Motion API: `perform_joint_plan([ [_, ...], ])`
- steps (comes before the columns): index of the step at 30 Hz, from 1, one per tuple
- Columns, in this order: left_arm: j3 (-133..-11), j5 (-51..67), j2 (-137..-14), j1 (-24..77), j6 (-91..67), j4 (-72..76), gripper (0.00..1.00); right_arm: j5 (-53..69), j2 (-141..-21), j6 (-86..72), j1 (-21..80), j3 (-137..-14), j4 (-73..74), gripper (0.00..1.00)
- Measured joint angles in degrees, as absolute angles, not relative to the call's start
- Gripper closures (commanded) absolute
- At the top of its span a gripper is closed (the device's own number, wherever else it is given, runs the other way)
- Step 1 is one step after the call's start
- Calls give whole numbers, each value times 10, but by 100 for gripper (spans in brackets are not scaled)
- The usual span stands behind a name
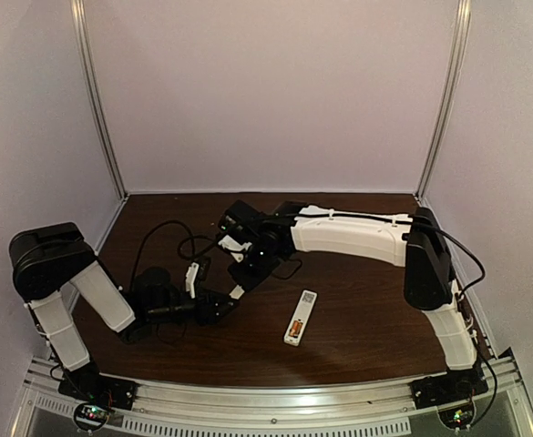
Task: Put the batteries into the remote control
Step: Pick up the battery cover at the center of the board, then pass from the right arm to the left
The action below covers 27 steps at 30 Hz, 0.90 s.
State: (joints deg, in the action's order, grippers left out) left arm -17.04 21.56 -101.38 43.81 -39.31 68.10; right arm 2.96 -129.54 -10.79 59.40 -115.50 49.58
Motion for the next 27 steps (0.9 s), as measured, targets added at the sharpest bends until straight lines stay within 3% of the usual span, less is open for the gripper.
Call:
perform_joint_plan([
  [27,-136,217,-988,414,-382,721,40,28,-1295,-93,598,-1152,496,100],
])
